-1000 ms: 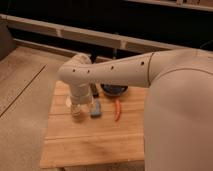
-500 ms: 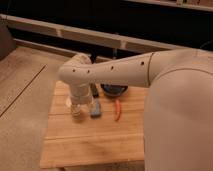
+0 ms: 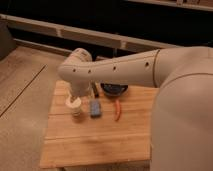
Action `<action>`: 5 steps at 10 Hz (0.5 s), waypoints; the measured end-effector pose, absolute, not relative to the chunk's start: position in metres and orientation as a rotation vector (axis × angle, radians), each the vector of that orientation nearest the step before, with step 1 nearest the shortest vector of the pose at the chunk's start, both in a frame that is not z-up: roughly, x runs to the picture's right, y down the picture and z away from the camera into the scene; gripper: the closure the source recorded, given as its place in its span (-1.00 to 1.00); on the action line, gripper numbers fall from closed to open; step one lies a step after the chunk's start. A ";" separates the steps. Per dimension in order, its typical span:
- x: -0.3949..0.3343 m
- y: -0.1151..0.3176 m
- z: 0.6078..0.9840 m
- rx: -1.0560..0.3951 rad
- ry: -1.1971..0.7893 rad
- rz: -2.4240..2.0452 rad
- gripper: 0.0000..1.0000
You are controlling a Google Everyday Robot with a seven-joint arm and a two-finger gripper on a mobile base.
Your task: Pick up the ceramic cup
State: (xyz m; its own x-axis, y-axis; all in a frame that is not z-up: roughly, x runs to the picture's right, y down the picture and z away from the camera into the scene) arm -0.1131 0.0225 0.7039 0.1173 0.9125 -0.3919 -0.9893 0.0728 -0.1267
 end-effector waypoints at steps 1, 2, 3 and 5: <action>-0.113 0.003 0.699 -0.365 0.165 1.441 -0.30; -0.115 -0.005 0.696 -0.350 0.133 1.433 -0.30; -0.117 -0.004 0.696 -0.352 0.133 1.430 -0.30; -0.117 -0.004 0.698 -0.361 0.137 1.433 -0.30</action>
State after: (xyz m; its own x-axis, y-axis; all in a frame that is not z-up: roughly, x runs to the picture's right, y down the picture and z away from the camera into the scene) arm -0.1166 -0.0036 0.6981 0.1405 0.9414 -0.3068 -0.9825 0.0943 -0.1607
